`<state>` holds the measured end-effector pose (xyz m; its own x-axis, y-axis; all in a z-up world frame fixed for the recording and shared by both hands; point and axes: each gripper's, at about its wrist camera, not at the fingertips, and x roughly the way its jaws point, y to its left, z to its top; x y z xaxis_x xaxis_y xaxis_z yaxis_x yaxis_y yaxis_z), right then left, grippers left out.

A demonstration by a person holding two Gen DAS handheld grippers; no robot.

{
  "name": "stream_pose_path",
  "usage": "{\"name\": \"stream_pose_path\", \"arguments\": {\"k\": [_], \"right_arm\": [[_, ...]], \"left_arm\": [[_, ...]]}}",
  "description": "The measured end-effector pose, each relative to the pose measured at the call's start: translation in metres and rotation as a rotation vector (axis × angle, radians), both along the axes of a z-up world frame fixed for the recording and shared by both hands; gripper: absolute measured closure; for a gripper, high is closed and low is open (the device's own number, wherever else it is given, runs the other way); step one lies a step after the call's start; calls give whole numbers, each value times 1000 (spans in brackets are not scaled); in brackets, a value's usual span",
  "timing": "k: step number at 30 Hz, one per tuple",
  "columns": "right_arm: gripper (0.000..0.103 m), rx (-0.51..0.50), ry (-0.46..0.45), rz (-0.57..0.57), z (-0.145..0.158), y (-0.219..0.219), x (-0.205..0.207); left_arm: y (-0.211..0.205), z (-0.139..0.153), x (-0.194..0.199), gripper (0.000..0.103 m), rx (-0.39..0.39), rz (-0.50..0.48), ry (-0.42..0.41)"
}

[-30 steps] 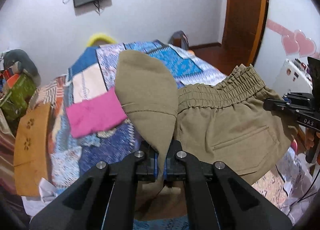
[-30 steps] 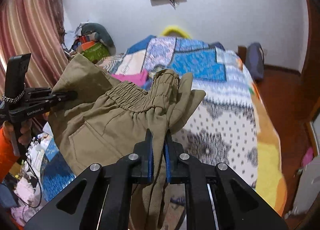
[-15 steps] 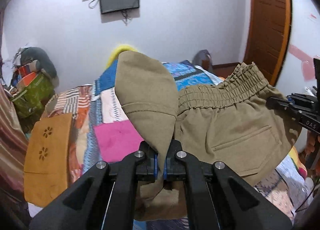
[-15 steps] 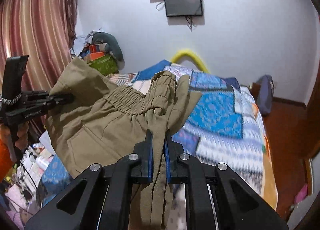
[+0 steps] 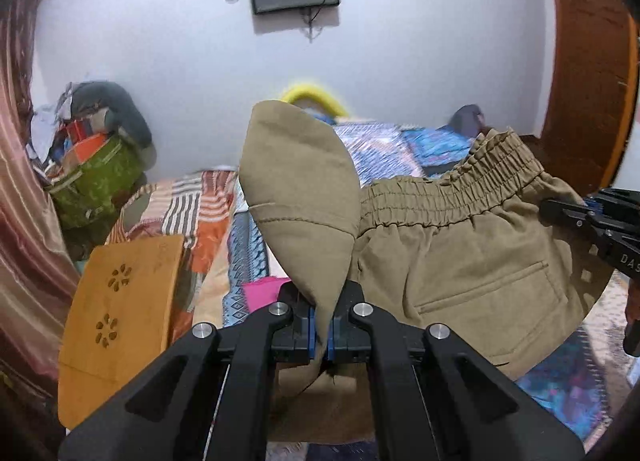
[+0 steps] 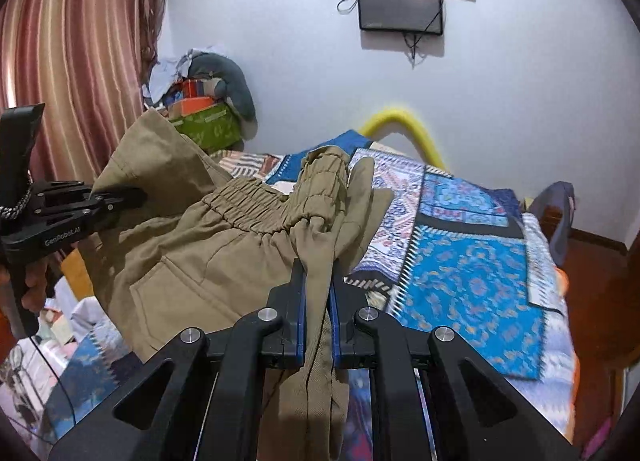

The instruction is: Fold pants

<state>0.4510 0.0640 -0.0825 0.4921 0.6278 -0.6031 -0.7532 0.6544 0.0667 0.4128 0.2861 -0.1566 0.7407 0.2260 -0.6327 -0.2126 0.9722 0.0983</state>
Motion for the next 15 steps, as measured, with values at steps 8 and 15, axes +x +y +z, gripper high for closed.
{"name": "stream_pose_path", "arguments": {"k": [8, 15], "right_arm": [[95, -147, 148, 17, -87, 46, 33], [92, -250, 292, 25, -125, 44, 37]], "left_arm": [[68, -115, 39, 99, -130, 78, 219], [111, -183, 31, 75, -188, 185, 403]]}}
